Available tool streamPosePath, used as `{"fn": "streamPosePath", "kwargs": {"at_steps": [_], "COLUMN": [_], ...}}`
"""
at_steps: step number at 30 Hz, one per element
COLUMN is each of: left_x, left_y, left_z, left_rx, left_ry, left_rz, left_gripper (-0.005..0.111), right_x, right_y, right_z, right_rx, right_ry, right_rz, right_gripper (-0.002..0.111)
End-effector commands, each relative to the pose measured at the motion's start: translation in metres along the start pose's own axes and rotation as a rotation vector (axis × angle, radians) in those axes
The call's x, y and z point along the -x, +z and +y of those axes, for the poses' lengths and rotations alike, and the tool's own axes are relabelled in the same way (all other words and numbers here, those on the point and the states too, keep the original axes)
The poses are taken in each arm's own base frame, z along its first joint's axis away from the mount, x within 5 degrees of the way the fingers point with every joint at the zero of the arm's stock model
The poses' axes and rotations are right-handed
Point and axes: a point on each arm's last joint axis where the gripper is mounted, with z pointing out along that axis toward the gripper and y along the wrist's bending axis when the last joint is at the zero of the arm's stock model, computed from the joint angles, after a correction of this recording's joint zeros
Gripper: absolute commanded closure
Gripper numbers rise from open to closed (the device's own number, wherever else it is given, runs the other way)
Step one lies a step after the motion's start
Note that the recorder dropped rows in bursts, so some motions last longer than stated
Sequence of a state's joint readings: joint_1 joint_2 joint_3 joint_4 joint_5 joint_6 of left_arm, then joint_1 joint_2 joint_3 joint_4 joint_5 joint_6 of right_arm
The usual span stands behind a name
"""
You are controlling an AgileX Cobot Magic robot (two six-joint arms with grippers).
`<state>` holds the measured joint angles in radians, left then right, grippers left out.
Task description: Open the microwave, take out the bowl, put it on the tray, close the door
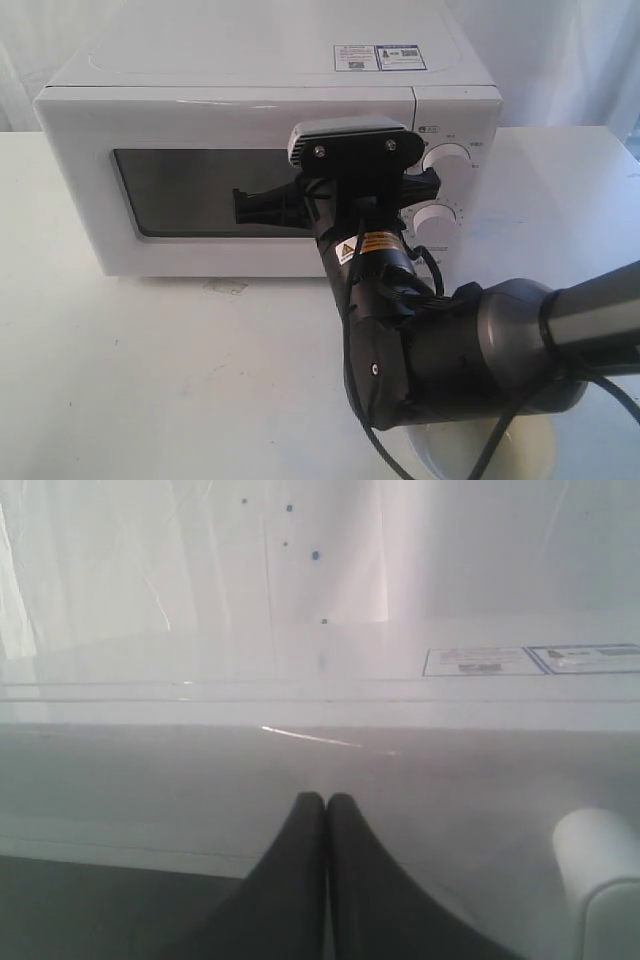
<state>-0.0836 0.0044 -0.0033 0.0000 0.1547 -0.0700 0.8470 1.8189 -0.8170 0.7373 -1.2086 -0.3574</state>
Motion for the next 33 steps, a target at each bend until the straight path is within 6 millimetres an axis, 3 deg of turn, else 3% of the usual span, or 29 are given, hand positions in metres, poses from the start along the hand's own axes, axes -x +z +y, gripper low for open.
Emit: {"fn": "streamPosePath", "kwargs": {"at_steps": [1,14,20,23,27,33], "left_x": [-0.001,-0.001,-0.001,-0.001,-0.001,-0.001], "left_y": [0.0,0.0,0.0,0.0,0.0,0.0], "left_z": [0.0,0.0,0.0,0.0,0.0,0.0], "left_rx": [0.004,0.004,0.004,0.004,0.004,0.004], "left_ry": [0.003,0.003,0.003,0.003,0.005,0.005], "left_rz": [0.001,0.001,0.001,0.001,0.002,0.002], "left_gripper": [0.107,0.107,0.107,0.107,0.107,0.107], "right_x": [0.006,0.072,0.085,0.104,0.126,0.111], "right_y": [-0.001,-0.011,-0.024,-0.038,-0.062,-0.112], "right_z": [-0.002,-0.015,-0.023,-0.032,-0.039,-0.082], "right_rx": [-0.009,-0.039,-0.029,-0.01,0.158,0.17], "right_ry": [0.006,0.143,0.304,0.197,0.037,0.05], "right_rz": [-0.021,-0.149,0.144,0.24,0.27,0.297], "right_gripper": [0.108,0.108,0.108,0.108,0.108,0.108]}}
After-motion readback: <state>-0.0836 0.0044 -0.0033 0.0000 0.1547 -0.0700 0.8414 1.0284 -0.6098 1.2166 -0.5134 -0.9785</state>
